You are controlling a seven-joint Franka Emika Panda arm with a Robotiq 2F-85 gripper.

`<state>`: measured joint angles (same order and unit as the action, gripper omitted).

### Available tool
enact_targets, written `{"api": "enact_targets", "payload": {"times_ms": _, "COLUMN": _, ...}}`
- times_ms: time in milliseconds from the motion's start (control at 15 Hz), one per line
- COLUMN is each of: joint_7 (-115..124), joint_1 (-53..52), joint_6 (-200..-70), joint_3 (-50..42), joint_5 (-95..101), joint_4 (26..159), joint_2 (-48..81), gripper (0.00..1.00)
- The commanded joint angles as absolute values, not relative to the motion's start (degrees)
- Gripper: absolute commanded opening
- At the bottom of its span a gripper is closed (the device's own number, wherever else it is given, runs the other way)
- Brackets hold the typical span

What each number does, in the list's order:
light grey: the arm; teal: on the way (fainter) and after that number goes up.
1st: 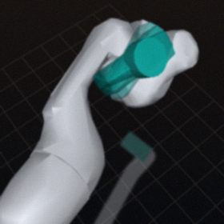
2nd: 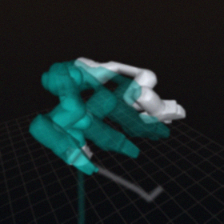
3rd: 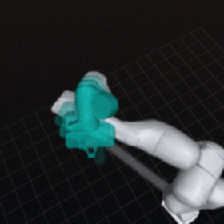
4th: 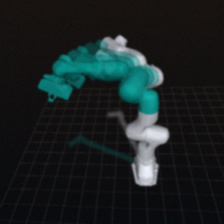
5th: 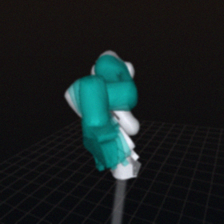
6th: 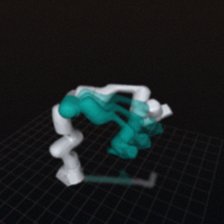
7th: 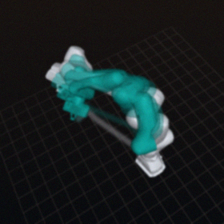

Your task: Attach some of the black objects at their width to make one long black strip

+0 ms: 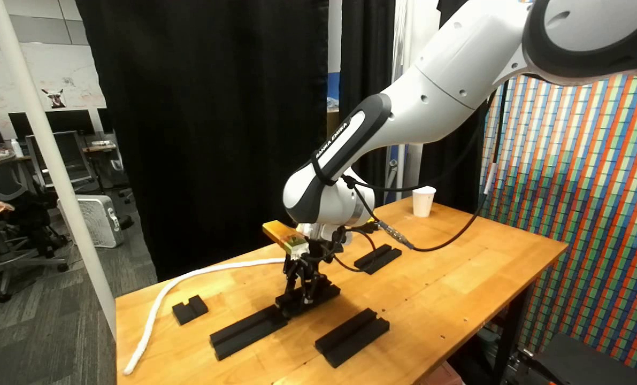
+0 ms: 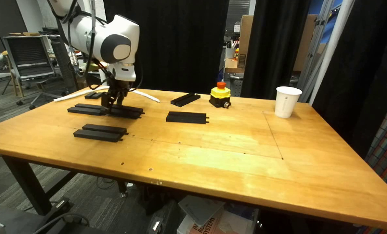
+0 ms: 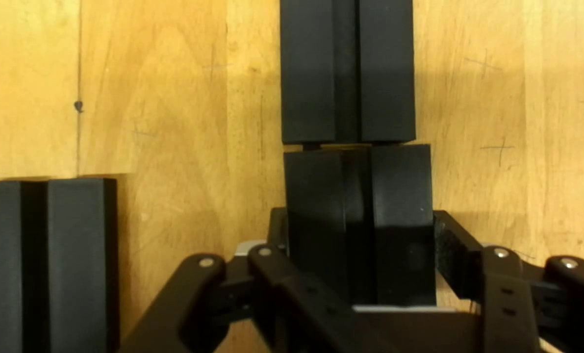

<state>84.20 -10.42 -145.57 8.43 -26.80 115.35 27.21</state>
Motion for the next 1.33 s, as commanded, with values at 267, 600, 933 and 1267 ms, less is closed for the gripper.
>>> {"api": "enact_targets", "payload": {"times_ms": 267, "joint_7": 82.89, "joint_1": -10.15, "joint_6": -145.95, "joint_3": 9.52, "joint_5": -28.58, "joint_4": 113.59, "joint_2": 28.12, "gripper": 0.47}}
{"api": "enact_targets", "payload": {"times_ms": 600, "joint_7": 82.86, "joint_1": -10.24, "joint_6": -146.43, "joint_3": 10.09, "joint_5": -29.13, "joint_4": 112.85, "joint_2": 29.03, "gripper": 0.47}}
{"api": "enact_targets", "payload": {"times_ms": 933, "joint_7": 82.68, "joint_1": -10.14, "joint_6": -146.65, "joint_3": 10.97, "joint_5": -31.52, "joint_4": 112.53, "joint_2": 29.78, "gripper": 0.47}}
{"api": "enact_targets", "payload": {"times_ms": 1267, "joint_7": 82.50, "joint_1": -10.07, "joint_6": -146.59, "joint_3": 11.47, "joint_5": -33.96, "joint_4": 112.45, "joint_2": 30.28, "gripper": 0.47}}
